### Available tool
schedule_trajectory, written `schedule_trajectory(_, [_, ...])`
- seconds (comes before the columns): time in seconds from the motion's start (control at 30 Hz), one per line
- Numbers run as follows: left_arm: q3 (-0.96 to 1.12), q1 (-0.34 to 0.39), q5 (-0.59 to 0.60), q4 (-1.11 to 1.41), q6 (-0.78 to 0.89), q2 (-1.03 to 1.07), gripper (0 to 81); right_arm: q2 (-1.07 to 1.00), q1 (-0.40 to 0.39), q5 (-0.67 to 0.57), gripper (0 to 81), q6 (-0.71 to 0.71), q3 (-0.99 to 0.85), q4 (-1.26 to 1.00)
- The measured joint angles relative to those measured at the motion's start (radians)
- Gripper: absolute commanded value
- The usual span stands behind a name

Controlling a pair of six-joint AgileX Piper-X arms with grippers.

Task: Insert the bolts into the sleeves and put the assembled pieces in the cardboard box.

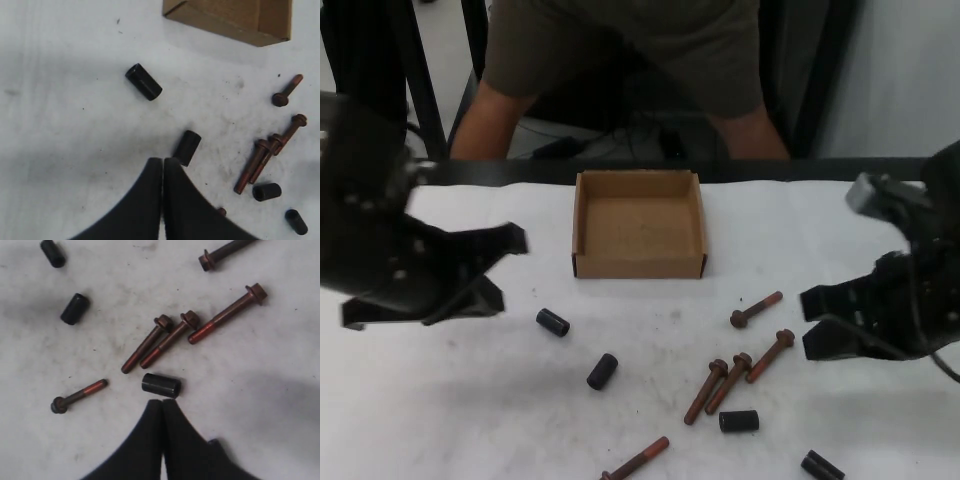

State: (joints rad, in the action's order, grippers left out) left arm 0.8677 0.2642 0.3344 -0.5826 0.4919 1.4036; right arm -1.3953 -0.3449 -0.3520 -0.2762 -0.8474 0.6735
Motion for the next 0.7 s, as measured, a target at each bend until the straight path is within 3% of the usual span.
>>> schedule_trajectory(0.17, [0.099,0.037,0.018,-0.038,0.005,0.151,34.0,-0.044,-0.002,0.047,0.2,-0.018,-0.011,0.000])
schedule_trajectory(0.27, [0.146,0.038,0.040,-0.047,0.071,0.208,50.0,-0.057,-0.002,0.080,6.7,-0.022,-0.011,-0.023])
schedule_trajectory(0.5, [0.199,0.038,0.049,-0.049,0.145,0.282,48.4,-0.059,-0.002,0.095,46.7,-0.126,-0.014,-0.101])
schedule_trajectory(0.7, [0.273,0.045,0.056,-0.067,0.211,0.354,48.2,-0.081,-0.002,0.100,46.3,-0.168,-0.013,-0.125])
